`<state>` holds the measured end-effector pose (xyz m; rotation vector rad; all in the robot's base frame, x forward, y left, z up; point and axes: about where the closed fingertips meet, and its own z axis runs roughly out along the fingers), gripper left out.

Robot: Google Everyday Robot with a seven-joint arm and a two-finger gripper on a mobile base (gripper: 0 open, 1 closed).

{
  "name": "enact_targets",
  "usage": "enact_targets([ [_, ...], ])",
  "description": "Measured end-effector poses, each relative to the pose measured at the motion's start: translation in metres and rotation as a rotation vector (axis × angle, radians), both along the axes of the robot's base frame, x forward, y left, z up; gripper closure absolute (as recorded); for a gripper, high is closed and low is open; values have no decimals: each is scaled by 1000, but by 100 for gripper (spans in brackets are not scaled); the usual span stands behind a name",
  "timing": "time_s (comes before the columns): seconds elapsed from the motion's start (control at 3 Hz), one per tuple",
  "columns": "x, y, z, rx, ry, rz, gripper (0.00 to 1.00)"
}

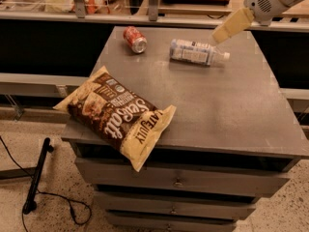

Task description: Move coke can near brown chip bag

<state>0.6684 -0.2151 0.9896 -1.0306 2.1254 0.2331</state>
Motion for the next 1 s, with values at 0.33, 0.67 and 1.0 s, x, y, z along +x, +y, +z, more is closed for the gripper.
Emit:
enact_targets([
  [0.33,24,15,-3,86,5,-42,0],
  [0.67,39,39,8,116,-53,-66,0],
  [1.0,60,79,-2,140,-72,7,0],
])
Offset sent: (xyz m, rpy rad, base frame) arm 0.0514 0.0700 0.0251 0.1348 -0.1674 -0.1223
